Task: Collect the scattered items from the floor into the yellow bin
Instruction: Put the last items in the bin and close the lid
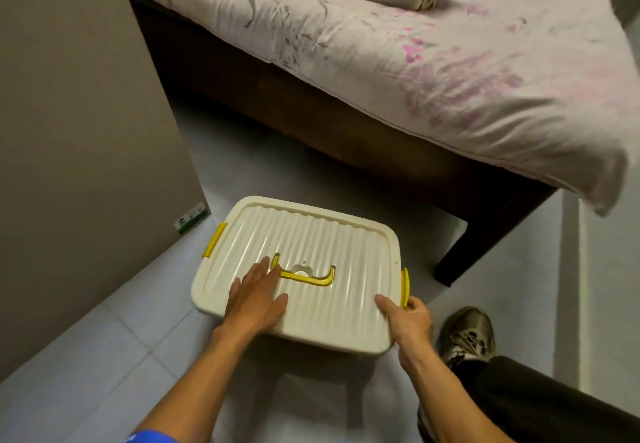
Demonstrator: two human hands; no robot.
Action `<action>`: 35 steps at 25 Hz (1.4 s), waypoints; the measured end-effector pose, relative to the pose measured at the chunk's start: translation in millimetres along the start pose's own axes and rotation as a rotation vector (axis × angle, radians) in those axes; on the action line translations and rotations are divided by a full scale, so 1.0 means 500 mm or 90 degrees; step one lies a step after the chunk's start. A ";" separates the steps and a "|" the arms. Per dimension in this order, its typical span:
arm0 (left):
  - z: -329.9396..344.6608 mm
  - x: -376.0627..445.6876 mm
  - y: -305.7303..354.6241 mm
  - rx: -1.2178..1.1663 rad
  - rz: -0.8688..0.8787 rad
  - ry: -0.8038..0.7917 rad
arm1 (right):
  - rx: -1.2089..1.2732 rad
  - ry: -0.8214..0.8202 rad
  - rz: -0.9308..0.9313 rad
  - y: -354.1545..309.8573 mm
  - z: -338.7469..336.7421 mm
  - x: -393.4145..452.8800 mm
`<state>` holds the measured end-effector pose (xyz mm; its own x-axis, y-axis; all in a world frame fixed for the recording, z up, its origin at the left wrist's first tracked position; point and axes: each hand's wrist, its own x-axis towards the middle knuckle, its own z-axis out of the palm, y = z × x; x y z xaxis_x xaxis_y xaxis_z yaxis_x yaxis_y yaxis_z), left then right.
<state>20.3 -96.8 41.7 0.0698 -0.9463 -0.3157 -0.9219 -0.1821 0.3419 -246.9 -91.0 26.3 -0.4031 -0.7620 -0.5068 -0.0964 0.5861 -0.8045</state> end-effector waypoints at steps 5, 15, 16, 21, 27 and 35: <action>0.029 -0.067 0.008 -0.143 -0.101 0.195 | -0.152 0.051 -0.169 0.008 0.002 -0.041; 0.036 -0.047 -0.011 -0.838 -0.311 0.349 | 0.578 0.070 0.183 0.048 0.054 -0.100; 0.035 -0.027 -0.001 -0.850 -0.285 0.328 | 0.576 0.107 0.134 0.039 0.050 -0.090; 0.099 0.031 0.074 -0.619 -0.176 0.243 | -0.135 0.228 -0.428 0.086 0.078 -0.109; 0.177 0.002 0.083 -0.250 -0.042 0.166 | -0.599 0.049 -0.224 0.095 0.104 -0.091; 0.167 -0.009 0.105 -0.091 -0.067 0.108 | -0.565 0.050 -0.177 0.081 0.101 -0.091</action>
<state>-60.3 -79.6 -12.8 0.2358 -0.9494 -0.2075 -0.8443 -0.3058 0.4401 -186.7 -46.4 0.9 -0.3181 -0.9050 -0.2827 -0.8458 0.4056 -0.3467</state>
